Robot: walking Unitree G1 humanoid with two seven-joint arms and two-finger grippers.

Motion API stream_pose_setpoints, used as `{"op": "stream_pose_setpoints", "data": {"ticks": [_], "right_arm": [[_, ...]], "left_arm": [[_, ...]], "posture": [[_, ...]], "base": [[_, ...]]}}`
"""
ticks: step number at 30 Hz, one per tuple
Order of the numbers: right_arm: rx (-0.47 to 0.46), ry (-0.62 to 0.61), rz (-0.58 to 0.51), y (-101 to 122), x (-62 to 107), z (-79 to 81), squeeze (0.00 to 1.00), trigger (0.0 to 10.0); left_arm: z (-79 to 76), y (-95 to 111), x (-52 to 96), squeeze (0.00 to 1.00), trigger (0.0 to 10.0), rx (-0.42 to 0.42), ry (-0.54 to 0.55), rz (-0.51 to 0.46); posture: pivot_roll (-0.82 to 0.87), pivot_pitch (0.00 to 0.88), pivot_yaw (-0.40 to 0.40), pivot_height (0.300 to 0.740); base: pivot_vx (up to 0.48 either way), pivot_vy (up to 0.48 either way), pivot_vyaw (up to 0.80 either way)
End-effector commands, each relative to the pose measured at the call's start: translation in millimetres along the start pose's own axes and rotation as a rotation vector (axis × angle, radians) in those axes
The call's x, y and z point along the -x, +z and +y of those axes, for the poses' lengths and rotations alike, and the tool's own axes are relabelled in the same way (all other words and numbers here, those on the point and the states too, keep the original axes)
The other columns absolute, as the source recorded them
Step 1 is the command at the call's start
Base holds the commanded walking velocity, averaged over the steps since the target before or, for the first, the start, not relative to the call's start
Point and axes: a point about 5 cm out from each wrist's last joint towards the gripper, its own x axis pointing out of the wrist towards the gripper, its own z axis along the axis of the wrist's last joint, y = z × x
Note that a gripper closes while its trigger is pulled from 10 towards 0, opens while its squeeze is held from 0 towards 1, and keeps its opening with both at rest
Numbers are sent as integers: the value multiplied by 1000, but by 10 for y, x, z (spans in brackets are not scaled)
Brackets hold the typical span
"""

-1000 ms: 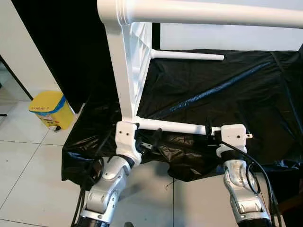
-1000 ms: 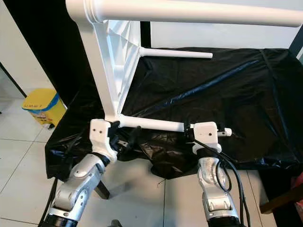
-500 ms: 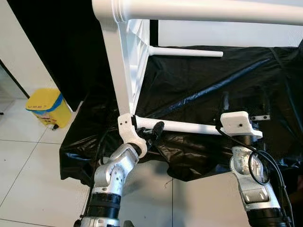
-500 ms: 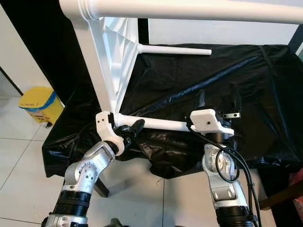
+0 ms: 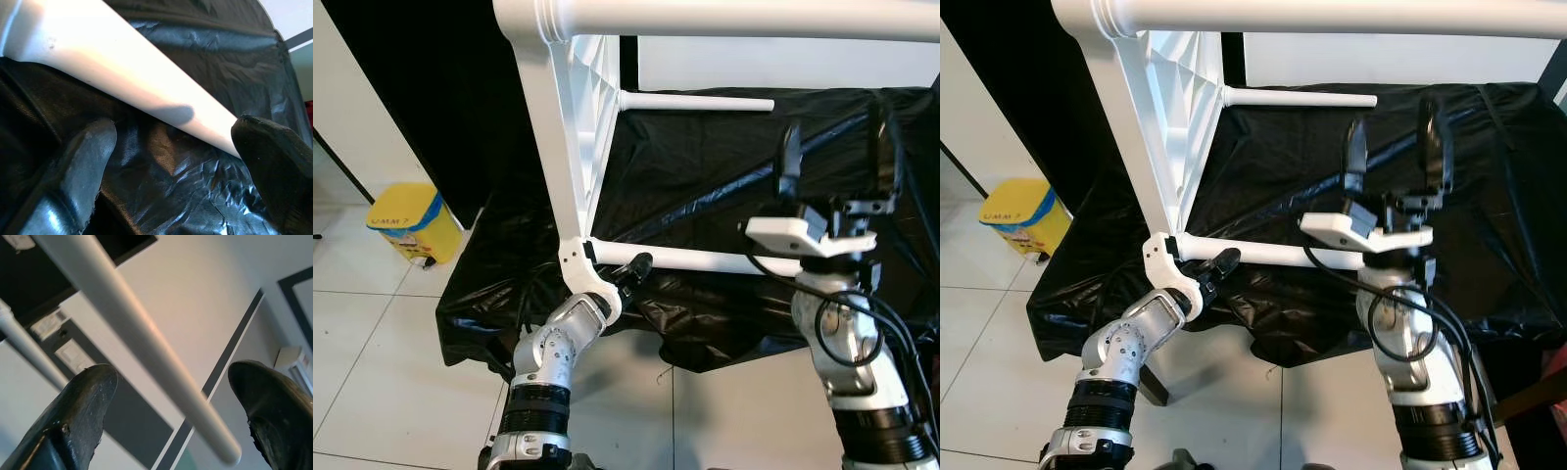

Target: Building children table

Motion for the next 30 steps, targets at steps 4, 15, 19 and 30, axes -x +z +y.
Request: {"op": "stream_pose_setpoints", "data": {"ticks": [4, 15, 19, 30], "right_arm": [[36, 14, -68, -9, -291, 60, 0, 10000], [92, 114, -134, -91, -714, 197, 0, 10000], [111, 155, -135, -120, -827, 269, 0, 10000], [104, 234, -108, -84, -1083, 437, 0, 10000]], "left_arm": [[-2, -33, -35, 0, 10000, -2, 5, 31], [-59, -20, -60, 0, 10000, -6, -10, 26], [-82, -14, -67, 0, 10000, -5, -16, 18], [-98, -42, -87, 0, 10000, 0, -20, 19]], "posture": [[-148, 41, 70, 740], [-154, 36, 59, 740], [-154, 35, 51, 740], [-169, 49, 50, 740]], "base": [[0, 0, 0], [0, 0, 0], [0, 0, 0], [0, 0, 0]]}}
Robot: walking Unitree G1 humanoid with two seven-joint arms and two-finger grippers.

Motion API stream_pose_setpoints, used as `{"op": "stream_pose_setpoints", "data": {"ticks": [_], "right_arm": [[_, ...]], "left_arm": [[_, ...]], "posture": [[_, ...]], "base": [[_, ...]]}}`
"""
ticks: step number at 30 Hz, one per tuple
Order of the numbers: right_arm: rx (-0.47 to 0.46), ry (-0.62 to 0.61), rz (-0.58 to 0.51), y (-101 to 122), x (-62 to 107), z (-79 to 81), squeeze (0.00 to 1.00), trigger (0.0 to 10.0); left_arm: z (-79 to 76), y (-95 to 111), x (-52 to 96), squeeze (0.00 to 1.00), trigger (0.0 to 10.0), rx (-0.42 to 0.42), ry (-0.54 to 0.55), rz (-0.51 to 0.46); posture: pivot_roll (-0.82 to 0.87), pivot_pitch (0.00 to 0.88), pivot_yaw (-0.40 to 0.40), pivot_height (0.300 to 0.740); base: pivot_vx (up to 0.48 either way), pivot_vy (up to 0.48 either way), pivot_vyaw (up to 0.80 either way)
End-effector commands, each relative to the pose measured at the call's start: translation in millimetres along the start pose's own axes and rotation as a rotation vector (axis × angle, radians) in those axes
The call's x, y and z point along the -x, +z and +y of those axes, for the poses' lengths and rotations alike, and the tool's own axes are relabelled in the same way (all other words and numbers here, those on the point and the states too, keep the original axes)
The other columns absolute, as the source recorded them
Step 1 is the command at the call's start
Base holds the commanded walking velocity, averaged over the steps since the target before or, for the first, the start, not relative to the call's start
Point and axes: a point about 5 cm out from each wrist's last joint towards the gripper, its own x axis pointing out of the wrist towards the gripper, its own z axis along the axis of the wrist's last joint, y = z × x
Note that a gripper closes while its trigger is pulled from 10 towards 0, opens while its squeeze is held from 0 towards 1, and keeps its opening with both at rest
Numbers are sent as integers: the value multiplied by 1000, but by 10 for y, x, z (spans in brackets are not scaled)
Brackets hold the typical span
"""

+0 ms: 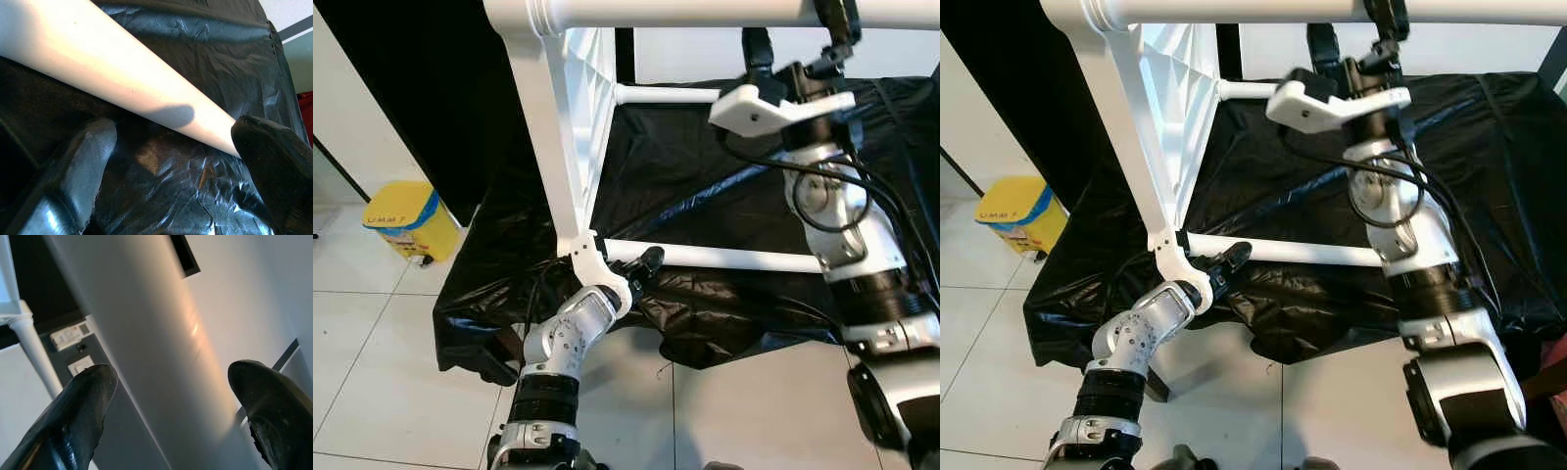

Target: Building children table

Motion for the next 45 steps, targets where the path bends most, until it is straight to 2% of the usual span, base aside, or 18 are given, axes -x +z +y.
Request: {"op": "stream_pose_setpoints", "data": {"ticks": [1, 3, 4, 5, 6, 11, 15, 21, 24, 27, 29, 36, 39, 40, 43, 45], "right_arm": [[-11, 41, 9, 7, -37, 48, 0, 10000], [-20, 69, 24, -8, -77, 66, 0, 10000], [-35, 101, 50, -28, -100, 84, 0, 5176], [-35, 101, 50, -28, -100, 84, 0, 5176], [-58, 121, 80, -52, -109, 92, 0, 0], [-104, 151, 148, -108, -96, 86, 0, 0], [-169, 150, 260, -207, -73, 8, 0, 0], [-202, 138, 312, -254, -77, -52, 0, 0], [-271, 111, 412, -366, -97, -183, 0, 0], [-284, 110, 425, -379, -104, -199, 0, 0], [-321, 114, 446, -362, -141, -217, 0, 0], [-353, 104, 470, -351, -190, -264, 0, 0], [-397, 91, 494, -330, -230, -313, 0, 0], [-483, 78, 528, -297, -254, -339, 0, 0], [-483, 78, 528, -297, -254, -339, 0, 0], [-518, 75, 542, -290, -258, -342, 0, 0]], "left_arm": [[6, -31, -21, 0, 10000, -2, 6, 7], [-8, -41, -33, 0, 10000, 0, 5, 10], [-26, -52, -55, 0, 10000, 1, 4, 12], [-26, -52, -55, 0, 10000, 1, 4, 12], [-47, -64, -81, 0, 10000, 4, 3, 12], [-108, -84, -162, 0, 10000, 4, 1, 12], [-233, -100, -274, 0, 10000, -38, -14, 16], [-287, -95, -320, 0, 10000, -69, -13, 9], [-474, 9, -424, 0, 10000, -92, -5, -69], [-518, 29, -444, 0, 10000, -96, -6, -84], [-631, 34, -528, 0, 10000, -107, 6, -100], [-716, 39, -598, 0, 10000, -117, 31, -105], [-786, 28, -648, 0, 10000, -136, 48, -99], [-863, 31, -690, 0, 10000, -155, 66, -96], [-863, 31, -690, 0, 10000, -155, 66, -96], [-884, 38, -701, 0, 10000, -158, 74, -98]], "posture": [[-169, 49, 50, 740], [-168, 51, 47, 740], [-166, 52, 44, 740], [-166, 52, 44, 740], [-166, 54, 42, 740], [-172, 57, 43, 740], [-191, 61, 47, 740], [-204, 62, 54, 740], [-220, 62, 57, 740], [-220, 62, 56, 740], [-227, 61, 57, 740], [-239, 65, 61, 740], [-252, 69, 70, 740], [-259, 68, 72, 740], [-259, 68, 72, 740], [-261, 68, 73, 740]], "base": [[0, 0, 0], [0, 0, 0], [0, 0, 0], [0, 0, 0], [0, 0, 0], [0, 0, 0], [0, 0, 0], [0, 0, 0], [0, 0, 0], [0, 0, 0], [0, 0, 0], [0, 0, 0], [0, 0, 0], [0, 0, 0], [0, 0, 0], [0, 0, 0]]}}
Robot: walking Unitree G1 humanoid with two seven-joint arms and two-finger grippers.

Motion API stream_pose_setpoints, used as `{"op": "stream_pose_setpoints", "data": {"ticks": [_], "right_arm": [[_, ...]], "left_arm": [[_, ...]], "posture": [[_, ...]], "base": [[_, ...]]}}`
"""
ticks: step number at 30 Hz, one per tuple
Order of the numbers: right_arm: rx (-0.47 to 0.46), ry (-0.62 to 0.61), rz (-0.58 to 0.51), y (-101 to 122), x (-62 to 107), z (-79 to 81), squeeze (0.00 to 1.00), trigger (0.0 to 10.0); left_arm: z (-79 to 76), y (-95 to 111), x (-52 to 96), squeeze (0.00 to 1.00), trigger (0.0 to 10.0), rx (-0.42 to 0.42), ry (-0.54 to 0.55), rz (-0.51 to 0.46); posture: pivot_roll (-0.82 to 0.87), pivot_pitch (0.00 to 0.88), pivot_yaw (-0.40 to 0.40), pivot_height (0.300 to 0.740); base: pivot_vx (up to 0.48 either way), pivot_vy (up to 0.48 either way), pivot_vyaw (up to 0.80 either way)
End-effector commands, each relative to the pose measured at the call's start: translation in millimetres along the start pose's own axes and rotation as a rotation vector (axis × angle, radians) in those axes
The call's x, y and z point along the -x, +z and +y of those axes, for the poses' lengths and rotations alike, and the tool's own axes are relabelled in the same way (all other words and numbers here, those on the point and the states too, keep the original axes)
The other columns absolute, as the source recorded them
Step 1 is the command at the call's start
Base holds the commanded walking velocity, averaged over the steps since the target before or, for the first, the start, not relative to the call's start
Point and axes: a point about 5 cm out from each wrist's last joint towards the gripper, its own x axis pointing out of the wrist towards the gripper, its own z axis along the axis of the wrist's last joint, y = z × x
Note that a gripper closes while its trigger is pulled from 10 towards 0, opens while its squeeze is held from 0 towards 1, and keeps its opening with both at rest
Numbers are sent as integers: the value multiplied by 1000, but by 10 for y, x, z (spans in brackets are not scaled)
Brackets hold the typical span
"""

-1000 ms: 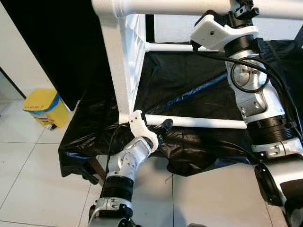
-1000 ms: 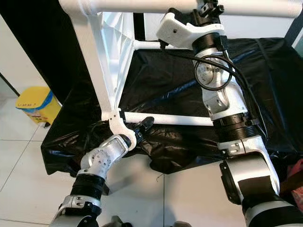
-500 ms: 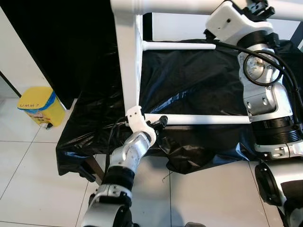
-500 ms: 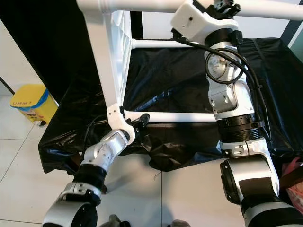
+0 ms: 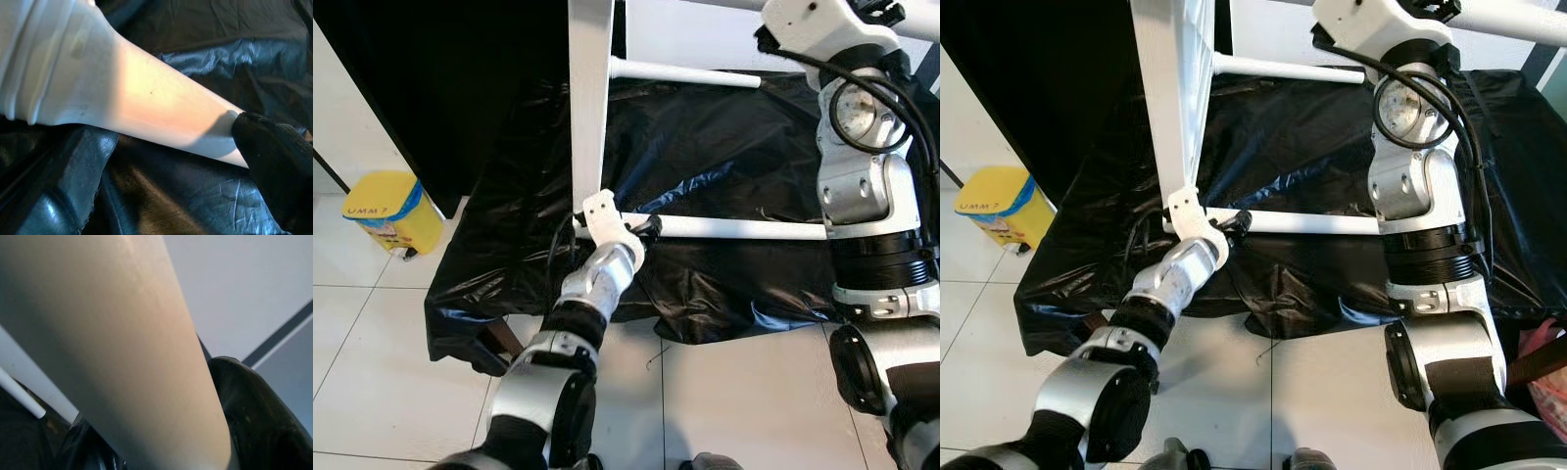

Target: Building children table

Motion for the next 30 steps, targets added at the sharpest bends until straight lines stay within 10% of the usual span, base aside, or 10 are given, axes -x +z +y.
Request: {"op": "stream_pose_setpoints", "data": {"ticks": [1, 10, 19, 20, 21, 22, 30], "right_arm": [[-346, 7, -10, 147, -16, -88, 0, 0], [-598, 14, 50, 223, -109, -206, 0, 0], [-656, 18, 61, 256, -147, -285, 0, 0], [-669, 23, 64, 264, -155, -291, 0, 0], [-669, 23, 64, 264, -155, -291, 0, 0], [-687, 30, 66, 276, -164, -296, 0, 0], [-706, -13, 102, 102, -62, -455, 0, 0]], "left_arm": [[-692, -146, 54, 0, 10000, 7, -141, 7], [-973, 46, 64, 0, 10000, -95, -124, -63], [-1191, 175, 91, 0, 10000, -44, -172, -133], [-1224, 182, 95, 0, 4314, -32, -172, -145], [-1224, 182, 95, 0, 4314, -32, -172, -145], [-1273, 199, 107, 0, 0, -13, -185, -166], [-1275, 663, 220, 0, 0, -165, -269, -432]], "posture": [[-268, 68, 76, 740], [-286, 74, 76, 740], [-292, 71, 72, 740], [-300, 69, 69, 740], [-300, 69, 69, 740], [-304, 69, 70, 740], [-269, 86, 74, 740]], "base": [[0, 0, 0], [0, 0, 0], [0, 0, 0], [0, 0, 0], [0, 0, 0], [0, 0, 0], [0, 0, 0]]}}
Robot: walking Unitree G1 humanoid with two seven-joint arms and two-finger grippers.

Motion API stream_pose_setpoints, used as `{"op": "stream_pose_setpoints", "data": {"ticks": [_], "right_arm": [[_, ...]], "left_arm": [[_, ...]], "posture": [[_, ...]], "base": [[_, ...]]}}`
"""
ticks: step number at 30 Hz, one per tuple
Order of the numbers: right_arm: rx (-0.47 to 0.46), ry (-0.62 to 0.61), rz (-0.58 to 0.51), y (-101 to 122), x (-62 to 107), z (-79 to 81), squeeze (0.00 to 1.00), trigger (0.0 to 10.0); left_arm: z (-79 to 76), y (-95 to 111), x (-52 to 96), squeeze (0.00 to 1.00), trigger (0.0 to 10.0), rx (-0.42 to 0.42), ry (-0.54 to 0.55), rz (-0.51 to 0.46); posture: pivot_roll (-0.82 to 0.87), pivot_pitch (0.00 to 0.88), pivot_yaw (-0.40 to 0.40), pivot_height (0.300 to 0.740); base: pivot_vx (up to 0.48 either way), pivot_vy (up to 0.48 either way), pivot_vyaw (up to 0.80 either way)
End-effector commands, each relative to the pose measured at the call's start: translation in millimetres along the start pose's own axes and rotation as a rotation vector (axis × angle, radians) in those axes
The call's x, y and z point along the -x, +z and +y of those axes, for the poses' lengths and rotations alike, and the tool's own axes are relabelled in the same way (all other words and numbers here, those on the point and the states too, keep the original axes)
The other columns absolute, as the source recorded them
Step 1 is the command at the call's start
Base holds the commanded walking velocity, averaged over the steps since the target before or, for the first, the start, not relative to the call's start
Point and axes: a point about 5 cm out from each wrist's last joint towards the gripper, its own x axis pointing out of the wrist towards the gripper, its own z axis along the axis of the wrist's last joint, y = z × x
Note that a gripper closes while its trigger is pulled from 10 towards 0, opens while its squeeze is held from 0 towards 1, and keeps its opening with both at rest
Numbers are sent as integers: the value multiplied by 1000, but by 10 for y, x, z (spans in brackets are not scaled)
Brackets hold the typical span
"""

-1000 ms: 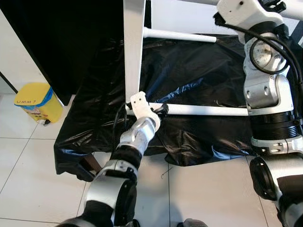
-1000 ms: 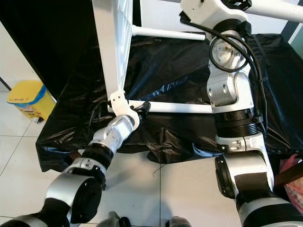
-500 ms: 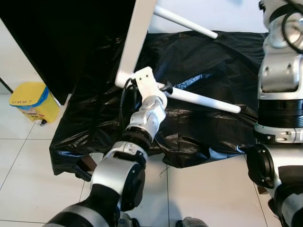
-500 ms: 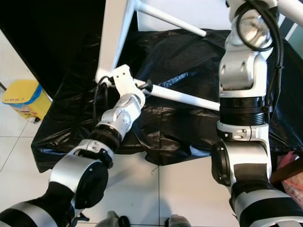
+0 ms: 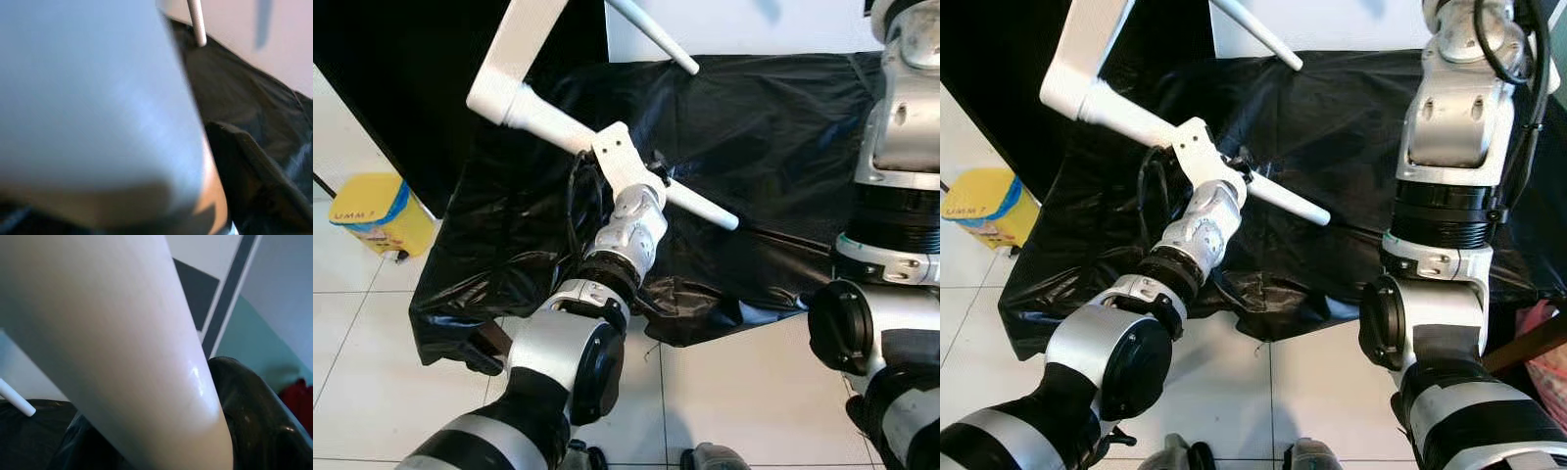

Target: Building children table

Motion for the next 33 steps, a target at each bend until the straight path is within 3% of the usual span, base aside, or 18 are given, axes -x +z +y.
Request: {"op": "stream_pose_setpoints", "data": {"ticks": [1, 9, 12, 13, 14, 19, 20, 21, 22, 23, 24, 33], "right_arm": [[-179, 160, -7, -7, 108, 153, 0, 0], [-212, 92, 45, -333, 237, -59, 0, 0], [-269, 27, 166, -812, 385, -181, 0, 0], [-269, 27, 166, -812, 385, -181, 0, 0], [-311, 9, 215, -1055, 473, -190, 0, 0], [-320, 12, 243, -1189, 538, -175, 0, 0], [-316, 20, 250, -1250, 577, -154, 0, 1373], [-316, 20, 250, -1250, 577, -154, 0, 1373], [-326, 33, 252, -1298, 614, -120, 0, 10000], [-320, 50, 258, -1347, 653, -82, 851, 10000], [-323, 58, 262, -1377, 681, -57, 1000, 10000], [-316, 88, 211, -1389, 756, 2, 1000, 10000]], "left_arm": [[-559, 222, 138, 0, 0, -98, -264, -144], [-546, 708, 170, 0, 0, -221, -346, -347], [-604, 948, 269, 0, 0, -282, -405, -451], [-604, 948, 269, 0, 0, -282, -405, -451], [-651, 997, 330, 0, 0, -299, -449, -472], [-677, 1008, 379, 0, 0, -311, -477, -480], [-684, 990, 399, 0, 0, -326, -490, -472], [-684, 990, 399, 0, 0, -326, -490, -472], [-686, 953, 411, 0, 10000, -352, -507, -457], [-679, 911, 422, 447, 10000, -362, -523, -438], [-671, 876, 429, 1000, 10000, -365, -539, -422], [-582, 721, 453, 1000, 10000, -414, -573, -363]], "posture": [[-265, 86, 73, 740], [-225, 85, 63, 740], [-198, 84, 60, 740], [-198, 84, 60, 740], [-189, 84, 60, 740], [-183, 83, 58, 740], [-180, 84, 57, 740], [-180, 84, 57, 740], [-177, 84, 58, 740], [-170, 82, 55, 740], [-168, 81, 53, 740], [-159, 80, 42, 740]], "base": [[0, 0, 0], [0, 0, 0], [0, 0, 0], [0, 0, 0], [0, 0, 0], [0, 0, 0], [0, 0, 0], [0, 0, 0], [0, 0, 0], [0, 0, 0], [0, 0, 0], [0, 0, 0]]}}
